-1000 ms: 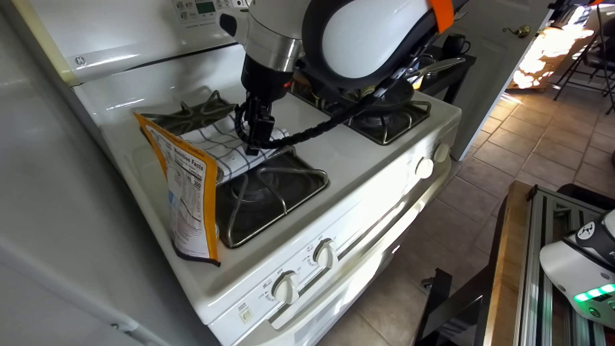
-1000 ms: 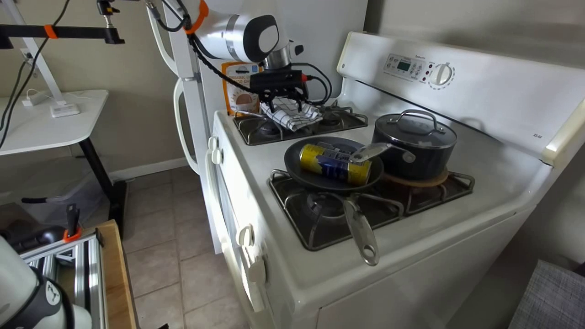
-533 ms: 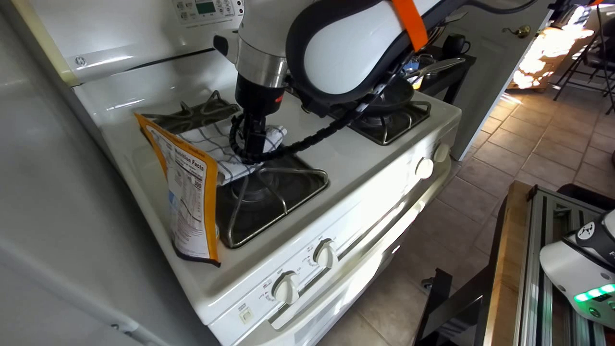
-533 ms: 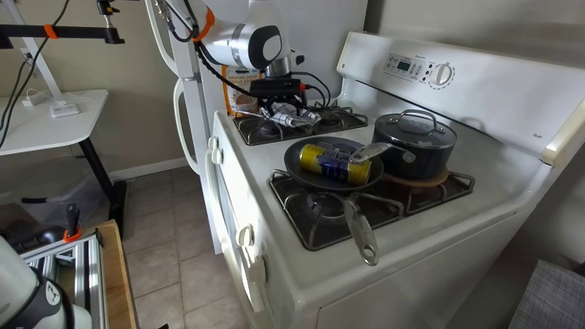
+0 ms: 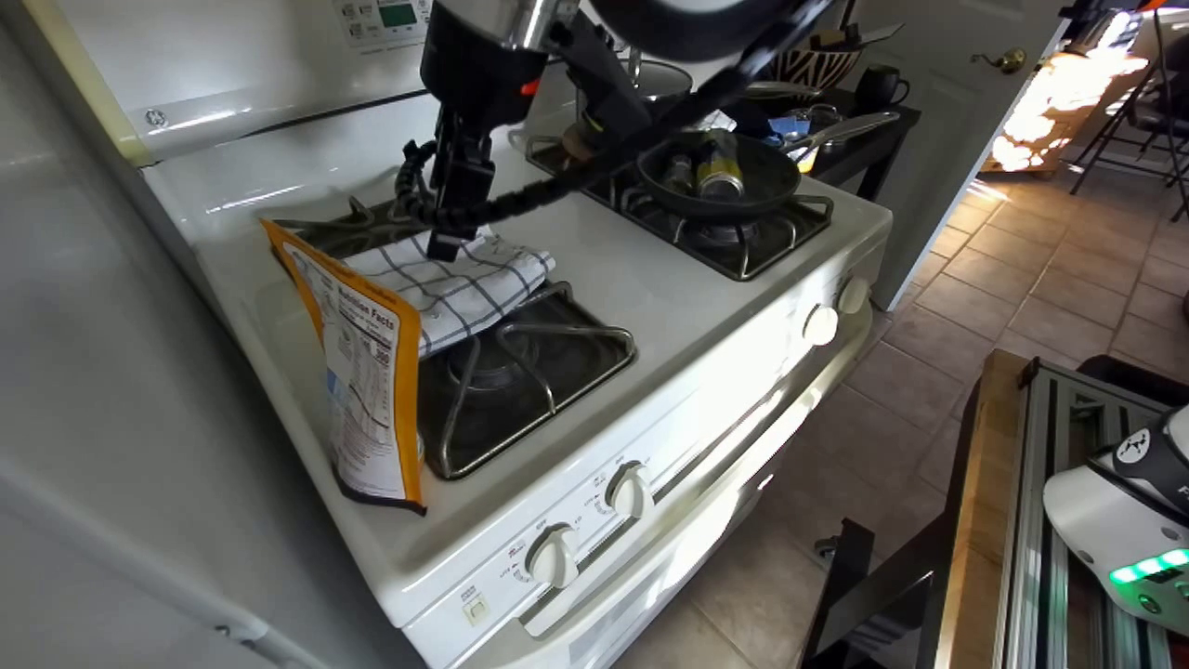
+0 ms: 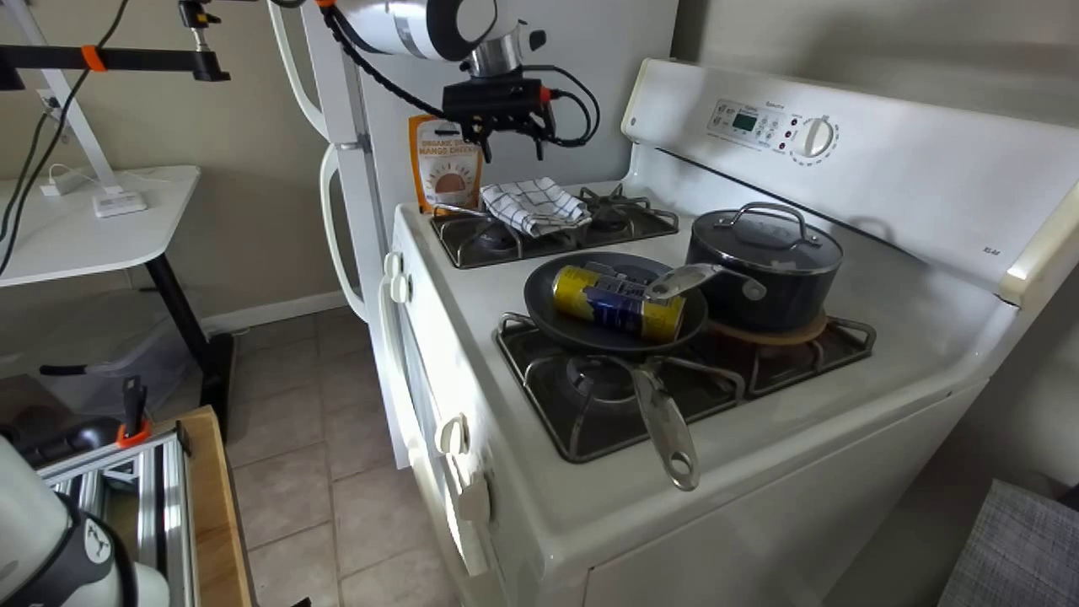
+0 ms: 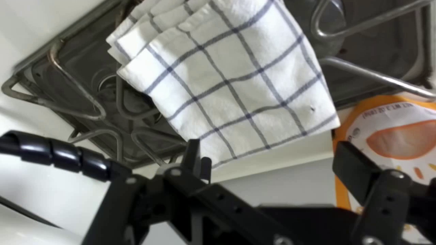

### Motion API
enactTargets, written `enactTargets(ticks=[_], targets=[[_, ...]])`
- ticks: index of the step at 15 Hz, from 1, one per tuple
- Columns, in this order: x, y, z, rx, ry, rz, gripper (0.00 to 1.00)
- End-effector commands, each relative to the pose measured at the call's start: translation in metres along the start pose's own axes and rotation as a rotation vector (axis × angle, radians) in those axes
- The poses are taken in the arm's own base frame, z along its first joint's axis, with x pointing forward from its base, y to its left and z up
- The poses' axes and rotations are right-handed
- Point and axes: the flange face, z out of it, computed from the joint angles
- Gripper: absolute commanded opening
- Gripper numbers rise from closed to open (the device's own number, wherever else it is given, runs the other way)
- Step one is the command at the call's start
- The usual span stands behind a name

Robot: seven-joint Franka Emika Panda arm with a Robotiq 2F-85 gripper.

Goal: Fold the towel in half

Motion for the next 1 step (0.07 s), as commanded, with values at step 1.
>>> enactTargets(ticks=[1], targets=[[0.0024,-0.0047,-0.014,0.011,0.021,-0.045,1.0]])
